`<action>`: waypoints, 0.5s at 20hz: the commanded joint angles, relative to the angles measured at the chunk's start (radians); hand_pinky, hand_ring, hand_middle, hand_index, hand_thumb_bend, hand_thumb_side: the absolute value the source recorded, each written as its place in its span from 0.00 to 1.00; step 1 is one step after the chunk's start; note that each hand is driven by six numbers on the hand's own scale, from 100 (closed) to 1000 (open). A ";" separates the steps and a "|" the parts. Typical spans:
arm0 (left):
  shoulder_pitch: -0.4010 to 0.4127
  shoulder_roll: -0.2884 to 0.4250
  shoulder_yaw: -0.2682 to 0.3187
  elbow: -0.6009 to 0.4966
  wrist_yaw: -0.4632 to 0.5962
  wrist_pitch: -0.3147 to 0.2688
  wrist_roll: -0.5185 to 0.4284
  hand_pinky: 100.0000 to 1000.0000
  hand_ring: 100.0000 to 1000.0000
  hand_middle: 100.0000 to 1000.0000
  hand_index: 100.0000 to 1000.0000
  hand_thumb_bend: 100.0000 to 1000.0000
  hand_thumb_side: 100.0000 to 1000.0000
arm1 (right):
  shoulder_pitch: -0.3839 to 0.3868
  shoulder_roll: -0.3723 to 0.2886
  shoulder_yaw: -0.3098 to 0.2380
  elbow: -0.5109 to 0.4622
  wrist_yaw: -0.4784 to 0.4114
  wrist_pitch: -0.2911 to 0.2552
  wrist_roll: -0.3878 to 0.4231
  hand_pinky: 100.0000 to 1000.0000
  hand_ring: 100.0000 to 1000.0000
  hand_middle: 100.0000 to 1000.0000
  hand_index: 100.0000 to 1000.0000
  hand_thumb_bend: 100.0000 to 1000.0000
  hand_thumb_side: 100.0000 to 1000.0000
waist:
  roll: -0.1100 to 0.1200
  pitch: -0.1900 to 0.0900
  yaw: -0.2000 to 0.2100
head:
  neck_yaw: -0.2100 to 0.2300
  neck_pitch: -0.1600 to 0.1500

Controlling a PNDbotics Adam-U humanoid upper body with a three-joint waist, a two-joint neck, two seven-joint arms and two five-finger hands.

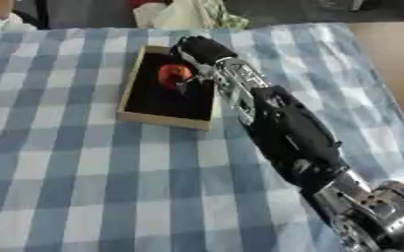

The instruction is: Pick up objects on the table and place them in the box.

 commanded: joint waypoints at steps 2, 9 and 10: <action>-0.013 0.007 0.005 -0.014 0.004 0.000 -0.002 0.71 0.72 0.68 0.80 0.51 0.63 | -0.007 0.007 -0.008 0.023 0.054 0.000 -0.002 0.72 0.61 0.44 0.68 0.00 0.00 | 0.005 -0.014 0.005 | -0.001 -0.013; -0.010 0.007 0.006 -0.014 0.000 0.002 -0.001 0.71 0.72 0.68 0.80 0.51 0.63 | -0.012 -0.007 0.010 0.001 0.157 0.050 0.008 0.79 0.73 0.57 0.81 0.32 0.00 | 0.002 -0.017 0.001 | 0.006 -0.006; -0.009 0.007 0.006 -0.014 0.000 0.002 -0.001 0.71 0.72 0.68 0.80 0.51 0.63 | -0.013 -0.008 0.009 -0.005 0.173 0.053 0.015 0.79 0.74 0.58 0.82 0.33 0.00 | 0.002 -0.018 0.000 | 0.007 -0.005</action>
